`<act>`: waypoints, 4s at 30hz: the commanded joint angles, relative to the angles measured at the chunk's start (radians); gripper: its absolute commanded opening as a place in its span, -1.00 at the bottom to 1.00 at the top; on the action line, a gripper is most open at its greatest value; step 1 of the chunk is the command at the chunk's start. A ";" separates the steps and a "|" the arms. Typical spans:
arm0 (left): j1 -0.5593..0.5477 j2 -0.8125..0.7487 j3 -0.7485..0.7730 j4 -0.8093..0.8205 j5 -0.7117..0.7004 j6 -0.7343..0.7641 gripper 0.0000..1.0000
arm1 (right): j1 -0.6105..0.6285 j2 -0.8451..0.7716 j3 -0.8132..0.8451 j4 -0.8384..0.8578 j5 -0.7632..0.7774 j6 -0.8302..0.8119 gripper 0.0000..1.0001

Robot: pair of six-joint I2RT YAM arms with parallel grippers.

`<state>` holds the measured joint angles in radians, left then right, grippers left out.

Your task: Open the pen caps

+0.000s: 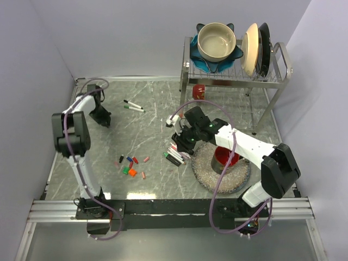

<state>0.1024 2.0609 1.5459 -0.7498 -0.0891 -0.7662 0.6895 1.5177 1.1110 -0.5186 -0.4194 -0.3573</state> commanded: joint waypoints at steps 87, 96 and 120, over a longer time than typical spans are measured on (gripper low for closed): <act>-0.965 -1.098 -1.143 1.458 -0.051 -0.188 0.19 | -0.107 -0.091 -0.068 0.089 -0.670 0.063 -1.00; -0.963 -1.133 -1.095 1.325 -0.173 -0.171 -0.99 | -0.105 -0.051 -0.057 0.060 -0.659 0.038 -1.00; -0.586 -1.418 -1.107 0.664 -0.259 -0.251 -0.98 | -0.041 0.001 -0.063 0.129 -0.207 0.136 -1.00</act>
<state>-0.5156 0.6128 0.4400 0.0429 -0.3927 -0.9897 0.6521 1.5490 1.0580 -0.4469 -0.8455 -0.2729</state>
